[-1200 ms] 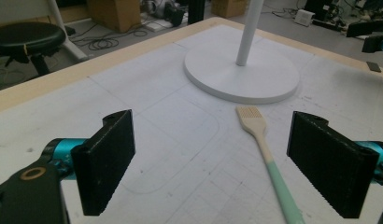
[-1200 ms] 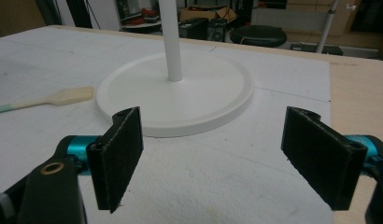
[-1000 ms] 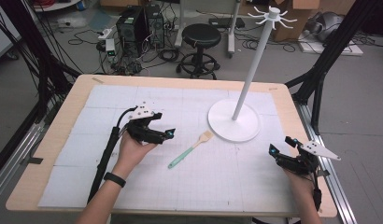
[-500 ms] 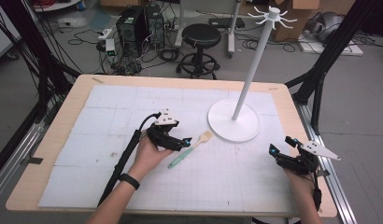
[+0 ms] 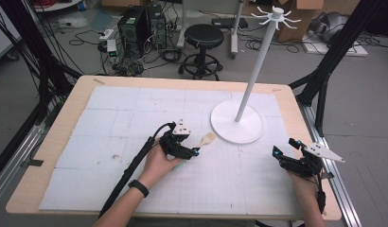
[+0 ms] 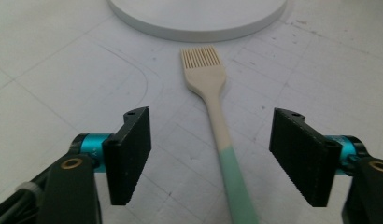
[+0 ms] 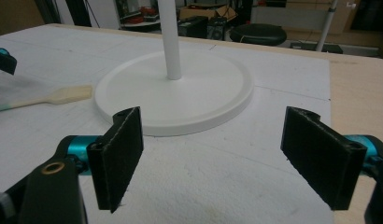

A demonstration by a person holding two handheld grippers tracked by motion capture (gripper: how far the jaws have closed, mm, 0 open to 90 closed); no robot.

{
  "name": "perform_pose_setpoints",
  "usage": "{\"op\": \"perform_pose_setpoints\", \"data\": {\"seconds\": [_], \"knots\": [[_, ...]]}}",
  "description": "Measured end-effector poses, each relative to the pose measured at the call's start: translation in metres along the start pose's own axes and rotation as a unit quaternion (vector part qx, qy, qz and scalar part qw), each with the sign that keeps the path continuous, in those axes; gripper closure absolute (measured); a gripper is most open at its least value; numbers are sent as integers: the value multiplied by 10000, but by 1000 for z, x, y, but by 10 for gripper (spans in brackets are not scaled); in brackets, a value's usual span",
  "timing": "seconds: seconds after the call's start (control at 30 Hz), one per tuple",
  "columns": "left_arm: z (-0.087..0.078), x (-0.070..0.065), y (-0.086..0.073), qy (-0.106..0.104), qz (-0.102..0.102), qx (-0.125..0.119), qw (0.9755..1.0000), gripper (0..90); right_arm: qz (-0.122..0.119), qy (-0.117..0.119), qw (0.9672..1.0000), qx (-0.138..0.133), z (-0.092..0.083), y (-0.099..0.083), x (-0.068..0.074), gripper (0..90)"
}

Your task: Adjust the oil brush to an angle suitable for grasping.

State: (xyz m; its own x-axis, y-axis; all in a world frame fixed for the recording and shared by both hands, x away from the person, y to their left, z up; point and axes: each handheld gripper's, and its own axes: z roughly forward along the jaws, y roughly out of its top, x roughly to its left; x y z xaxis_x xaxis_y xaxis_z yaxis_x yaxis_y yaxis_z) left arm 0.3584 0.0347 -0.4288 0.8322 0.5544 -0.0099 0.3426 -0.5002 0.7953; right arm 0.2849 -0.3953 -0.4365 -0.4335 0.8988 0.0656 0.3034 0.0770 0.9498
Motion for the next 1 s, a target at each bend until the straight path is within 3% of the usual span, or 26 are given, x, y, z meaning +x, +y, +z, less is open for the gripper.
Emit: {"op": "perform_pose_setpoints", "data": {"seconds": [0.23,0.6,1.0], "knots": [[7,-8,-2,79,136,273,9995,419,-1,4,10000,-10,0,0,0,205],[14,-12,-4,197,106,481,9986,543,-7,10,10000,-10,0,0,0,205],[14,-9,-4,68,-210,488,9986,719,-9,20,10000,-2,0,0,0,205]]}}
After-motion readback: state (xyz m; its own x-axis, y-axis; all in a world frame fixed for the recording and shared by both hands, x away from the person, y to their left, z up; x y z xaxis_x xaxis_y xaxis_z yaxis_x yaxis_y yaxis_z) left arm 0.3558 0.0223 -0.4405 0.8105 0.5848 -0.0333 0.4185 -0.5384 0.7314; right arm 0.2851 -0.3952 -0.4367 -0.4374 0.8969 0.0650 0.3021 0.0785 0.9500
